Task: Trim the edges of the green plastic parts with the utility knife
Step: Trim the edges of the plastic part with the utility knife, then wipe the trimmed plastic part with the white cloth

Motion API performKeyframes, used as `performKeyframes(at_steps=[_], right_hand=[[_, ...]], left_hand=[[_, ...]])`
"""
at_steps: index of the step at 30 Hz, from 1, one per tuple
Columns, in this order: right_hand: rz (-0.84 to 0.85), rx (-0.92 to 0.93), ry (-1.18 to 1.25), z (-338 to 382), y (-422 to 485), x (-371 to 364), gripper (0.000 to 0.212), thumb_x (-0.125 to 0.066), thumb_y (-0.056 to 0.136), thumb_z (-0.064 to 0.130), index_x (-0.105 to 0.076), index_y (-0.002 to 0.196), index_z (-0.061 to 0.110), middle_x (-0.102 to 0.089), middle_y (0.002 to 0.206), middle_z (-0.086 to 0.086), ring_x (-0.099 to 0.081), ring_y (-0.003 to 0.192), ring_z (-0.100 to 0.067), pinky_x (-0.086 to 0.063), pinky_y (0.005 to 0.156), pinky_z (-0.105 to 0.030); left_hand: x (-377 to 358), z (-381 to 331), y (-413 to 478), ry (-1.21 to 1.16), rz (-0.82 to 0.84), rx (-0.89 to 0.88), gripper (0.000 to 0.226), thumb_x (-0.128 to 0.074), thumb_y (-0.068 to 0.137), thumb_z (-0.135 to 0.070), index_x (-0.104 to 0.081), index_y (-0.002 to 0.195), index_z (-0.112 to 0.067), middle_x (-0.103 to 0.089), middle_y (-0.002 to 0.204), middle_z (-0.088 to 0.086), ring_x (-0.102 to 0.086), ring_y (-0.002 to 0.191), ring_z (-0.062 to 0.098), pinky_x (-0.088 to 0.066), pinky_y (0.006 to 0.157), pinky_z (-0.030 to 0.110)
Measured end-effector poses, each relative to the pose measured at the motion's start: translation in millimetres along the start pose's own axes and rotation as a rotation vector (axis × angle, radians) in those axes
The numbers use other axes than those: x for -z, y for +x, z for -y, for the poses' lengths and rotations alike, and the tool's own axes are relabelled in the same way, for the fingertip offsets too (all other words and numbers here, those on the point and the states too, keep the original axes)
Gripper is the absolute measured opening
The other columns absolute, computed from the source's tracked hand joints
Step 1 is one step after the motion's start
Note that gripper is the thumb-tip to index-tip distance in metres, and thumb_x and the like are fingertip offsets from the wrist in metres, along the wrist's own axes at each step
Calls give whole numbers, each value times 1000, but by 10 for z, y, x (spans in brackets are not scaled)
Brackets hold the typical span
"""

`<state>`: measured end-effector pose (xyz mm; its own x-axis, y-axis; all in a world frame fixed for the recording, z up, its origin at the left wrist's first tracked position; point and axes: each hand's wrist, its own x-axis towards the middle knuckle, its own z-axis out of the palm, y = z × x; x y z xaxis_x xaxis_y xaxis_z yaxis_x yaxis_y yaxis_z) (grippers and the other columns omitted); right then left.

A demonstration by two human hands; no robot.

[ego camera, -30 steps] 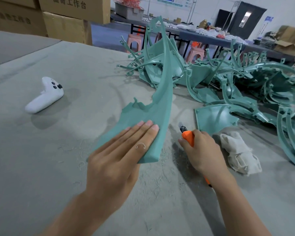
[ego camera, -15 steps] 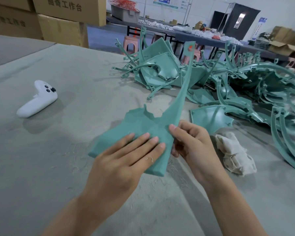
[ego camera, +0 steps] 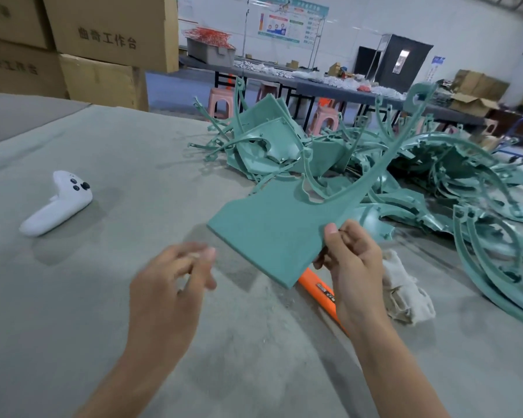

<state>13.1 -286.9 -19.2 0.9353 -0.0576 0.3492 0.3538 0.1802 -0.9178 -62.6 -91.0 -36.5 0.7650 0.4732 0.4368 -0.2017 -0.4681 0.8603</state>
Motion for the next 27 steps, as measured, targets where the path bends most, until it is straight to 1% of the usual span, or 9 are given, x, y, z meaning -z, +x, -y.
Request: performKeyframes(at_steps=[2, 4, 9, 11, 13, 15, 20, 23, 27], right_hand=[[59, -19, 94, 8, -41, -61, 14, -58, 95, 16, -64, 89, 5, -59, 65, -4, -48, 52, -12, -40, 48, -22], [124, -61, 133, -1, -90, -115, 16, -60, 89, 24, -68, 93, 10, -58, 66, -5, -49, 52, -11, -35, 47, -25], [313, -103, 106, -6, -167, -188, 28, -54, 98, 27, -68, 97, 3, -65, 73, -2, -59, 61, -13, -49, 58, -24], [257, -27, -223, 30, -128, -107, 37, -45, 103, 33, -72, 103, 8, -73, 88, 3, -68, 80, -13, -53, 72, -26], [47, 132, -910, 32, 12, 109, 31, -48, 103, 35, -70, 115, 17, -72, 111, 4, -64, 106, -20, -47, 88, -33], [-147, -35, -1381, 15, 152, 419, 36, -55, 98, 36, -60, 132, 23, -57, 137, -7, -45, 129, -33, -33, 103, -45], [-96, -453, -1513, -134, 207, 913, 42, -57, 94, 17, -57, 135, 21, -56, 131, -17, -47, 122, -39, -42, 98, -44], [-332, -214, -1266, -19, 208, 839, 31, -55, 88, -1, -69, 115, 7, -64, 100, -20, -56, 92, -38, -44, 74, -39], [-452, 455, -748, 401, 98, 337, 19, -57, 95, 8, -70, 108, 12, -63, 95, -7, -56, 86, -21, -49, 79, -37]], left_hand=[[1, 23, 45, -227, 75, 214, 69, -47, 86, -67, -64, 44, -14, -74, 77, -11, -69, 76, 4, -47, 72, 23], [5, 5, 98, -480, 220, 425, 63, -56, 71, -73, -74, 56, -14, -74, 73, 6, -67, 65, 19, -48, 61, 27], [-2, -8, 51, -984, 447, 606, 26, -80, 65, -28, -76, 91, -22, -71, 101, 13, -65, 70, 22, -49, 48, 31], [-5, 5, 50, -1005, 357, 601, 29, -79, 68, -16, -72, 95, -18, -71, 98, 11, -67, 67, 21, -48, 45, 30], [0, 16, 78, -975, 261, 583, 35, -72, 69, -18, -67, 103, -15, -72, 97, 11, -68, 66, 21, -49, 45, 30], [16, 25, 95, -990, 203, 581, 38, -71, 68, -18, -64, 105, -15, -73, 95, 9, -67, 65, 21, -49, 45, 30], [34, 25, 93, -1000, 177, 540, 29, -80, 59, -15, -73, 87, -23, -72, 87, 4, -65, 60, 16, -46, 41, 27], [30, 13, 73, -1003, 168, 521, 39, -82, 58, -7, -74, 91, -27, -74, 96, -2, -69, 73, 13, -50, 51, 28], [25, 9, 71, -987, 133, 511, 36, -74, 61, -14, -74, 95, -24, -74, 101, 1, -69, 83, 17, -42, 72, 39]])
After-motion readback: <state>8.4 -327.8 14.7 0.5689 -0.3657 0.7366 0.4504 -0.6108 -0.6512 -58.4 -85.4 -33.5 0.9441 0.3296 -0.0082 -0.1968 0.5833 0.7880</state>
